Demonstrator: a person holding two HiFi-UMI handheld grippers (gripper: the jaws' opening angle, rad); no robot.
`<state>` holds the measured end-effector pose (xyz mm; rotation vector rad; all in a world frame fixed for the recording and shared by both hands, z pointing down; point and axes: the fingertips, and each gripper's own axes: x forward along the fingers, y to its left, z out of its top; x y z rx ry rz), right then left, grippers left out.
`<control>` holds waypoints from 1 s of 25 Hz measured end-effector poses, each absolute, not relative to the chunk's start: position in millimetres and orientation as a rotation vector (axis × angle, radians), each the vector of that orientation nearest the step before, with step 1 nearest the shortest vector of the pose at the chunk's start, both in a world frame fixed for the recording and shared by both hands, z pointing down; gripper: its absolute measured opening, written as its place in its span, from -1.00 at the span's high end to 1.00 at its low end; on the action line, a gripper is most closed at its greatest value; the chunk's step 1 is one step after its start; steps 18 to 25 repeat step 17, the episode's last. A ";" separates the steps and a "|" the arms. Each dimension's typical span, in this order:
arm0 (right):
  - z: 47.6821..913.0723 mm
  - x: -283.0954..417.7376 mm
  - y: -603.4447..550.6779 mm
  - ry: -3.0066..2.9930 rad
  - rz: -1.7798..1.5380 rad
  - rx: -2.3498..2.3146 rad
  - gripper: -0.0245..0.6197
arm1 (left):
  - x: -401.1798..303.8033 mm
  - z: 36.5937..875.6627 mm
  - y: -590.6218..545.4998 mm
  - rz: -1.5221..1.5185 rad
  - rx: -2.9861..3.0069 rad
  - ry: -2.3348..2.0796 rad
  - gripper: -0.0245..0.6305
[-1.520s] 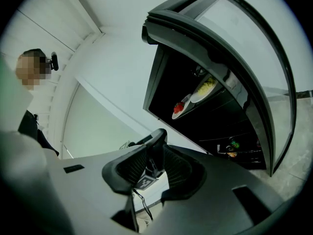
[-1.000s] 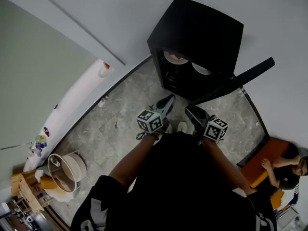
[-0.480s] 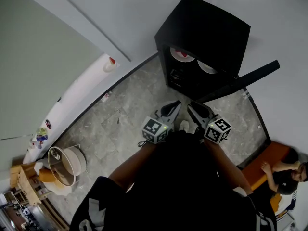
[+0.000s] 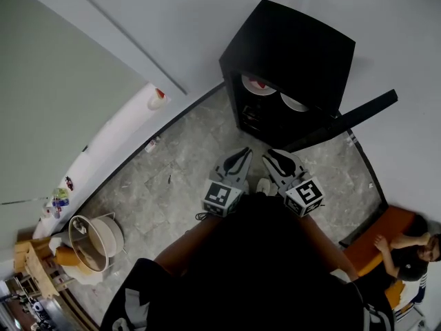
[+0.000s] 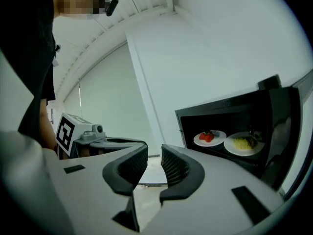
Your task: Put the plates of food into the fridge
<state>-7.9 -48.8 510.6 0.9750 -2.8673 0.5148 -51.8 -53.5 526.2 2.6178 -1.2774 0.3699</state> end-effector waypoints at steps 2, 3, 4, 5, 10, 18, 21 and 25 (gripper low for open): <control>506.2 -11.9 -47.7 -2.887 0.471 0.957 0.61 | -54.6 524.8 -55.7 0.343 2.613 -1.293 0.83; 505.0 -14.3 -47.4 -2.896 0.456 0.943 0.61 | -55.6 523.3 -57.3 0.322 2.613 -1.302 0.83; 504.1 -16.5 -47.4 -2.900 0.442 0.929 0.61 | -56.1 520.8 -59.3 0.302 2.614 -1.311 0.83; 503.7 -18.3 -47.7 -2.900 0.427 0.917 0.61 | -56.4 518.9 -61.4 0.293 2.614 -1.316 0.83; 500.8 -19.3 -52.3 -2.894 0.383 0.900 0.61 | -55.7 510.6 -69.8 0.279 2.631 -1.332 0.83; 501.2 -17.5 -58.5 -2.888 0.396 0.903 0.61 | -54.7 503.2 -77.0 0.164 2.611 -1.345 0.83; 501.2 -17.5 -58.5 -2.888 0.396 0.903 0.61 | -54.7 503.2 -77.0 0.164 2.611 -1.345 0.83; 501.2 -17.5 -58.5 -2.888 0.396 0.903 0.61 | -54.7 503.2 -77.0 0.164 2.611 -1.345 0.83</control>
